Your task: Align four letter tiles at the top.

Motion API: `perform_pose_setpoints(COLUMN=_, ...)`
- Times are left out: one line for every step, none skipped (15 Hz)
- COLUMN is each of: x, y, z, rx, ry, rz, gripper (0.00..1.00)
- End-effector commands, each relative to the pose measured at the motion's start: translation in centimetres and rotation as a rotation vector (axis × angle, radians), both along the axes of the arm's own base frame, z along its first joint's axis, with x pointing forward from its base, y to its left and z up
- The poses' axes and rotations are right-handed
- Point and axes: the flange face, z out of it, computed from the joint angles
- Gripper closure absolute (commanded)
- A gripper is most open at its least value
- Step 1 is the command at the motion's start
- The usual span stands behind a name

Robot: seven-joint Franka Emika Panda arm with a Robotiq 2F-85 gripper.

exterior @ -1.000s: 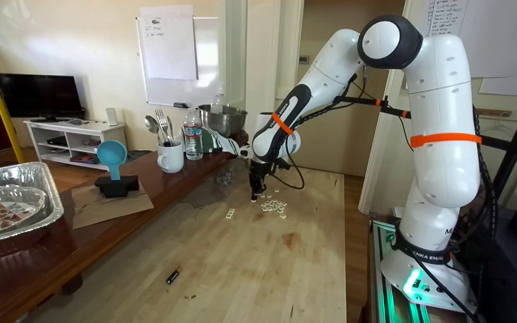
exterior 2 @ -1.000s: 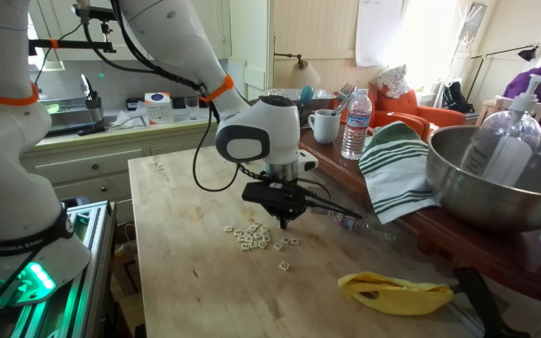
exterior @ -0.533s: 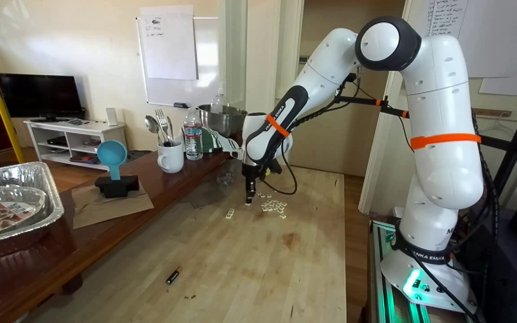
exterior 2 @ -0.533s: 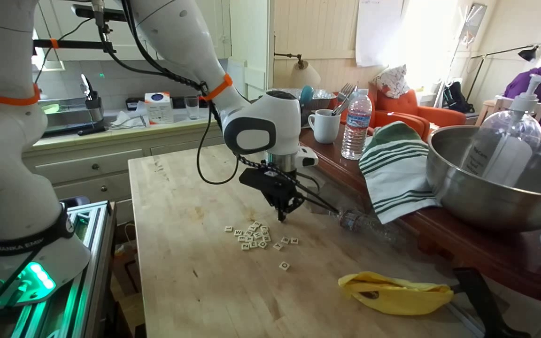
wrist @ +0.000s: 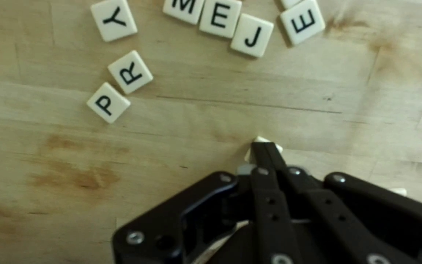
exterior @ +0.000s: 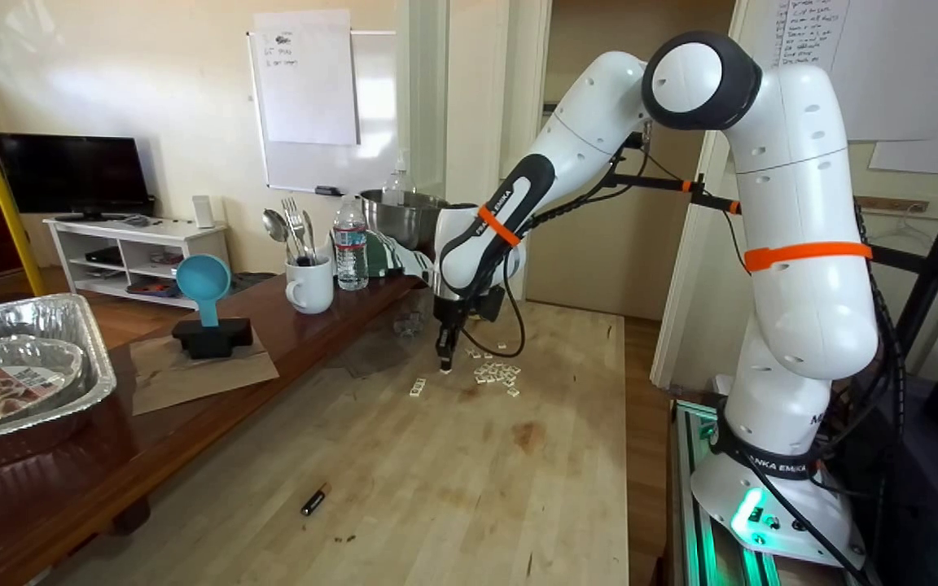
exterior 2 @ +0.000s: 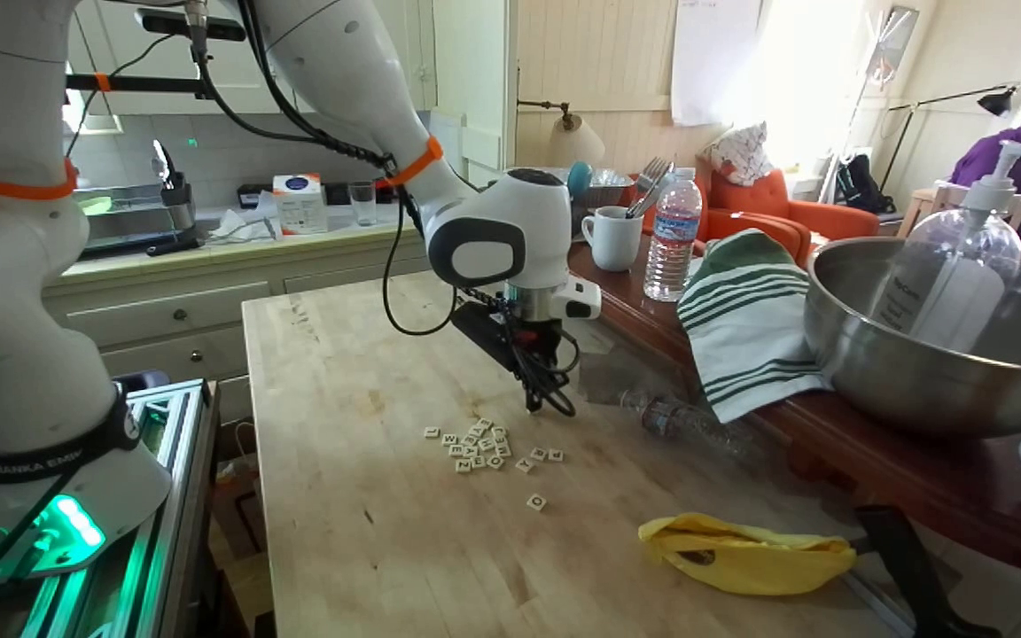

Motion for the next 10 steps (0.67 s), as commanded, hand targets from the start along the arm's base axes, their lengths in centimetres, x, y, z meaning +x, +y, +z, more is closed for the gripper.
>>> perform_pose_setpoints(x=0.0, y=0.5, z=1.3, rx=0.018, ry=-0.002, rz=-0.059, gripper=1.00)
perform_pose_setpoints(x=-0.2, y=0.6, z=2.1, rx=0.008, ry=-0.021, rz=-0.041, gripper=1.00)
perform_pose_setpoints(x=-0.3, y=0.6, z=2.7, rx=0.000, ry=-0.035, rz=-0.011, gripper=1.00)
perform_pose_setpoints(x=-0.2, y=0.6, z=3.2, rx=-0.010, ry=-0.047, rz=0.011, gripper=1.00)
perform_pose_setpoints(x=-0.1, y=0.5, z=3.5, rx=-0.024, ry=-0.053, rz=0.066, gripper=1.00)
perform_pose_setpoints(x=-0.1, y=0.4, z=3.7, rx=-0.042, ry=-0.058, rz=0.127, gripper=1.00)
perform_pose_setpoints(x=0.0, y=0.3, z=3.7, rx=-0.063, ry=-0.056, rz=0.192, gripper=1.00)
perform_pose_setpoints(x=0.0, y=0.2, z=3.7, rx=-0.072, ry=-0.060, rz=0.245, gripper=1.00)
perform_pose_setpoints(x=-0.1, y=0.2, z=3.6, rx=-0.074, ry=-0.063, rz=0.300, gripper=1.00)
perform_pose_setpoints(x=-0.1, y=0.2, z=3.5, rx=-0.076, ry=-0.064, rz=0.353, gripper=1.00)
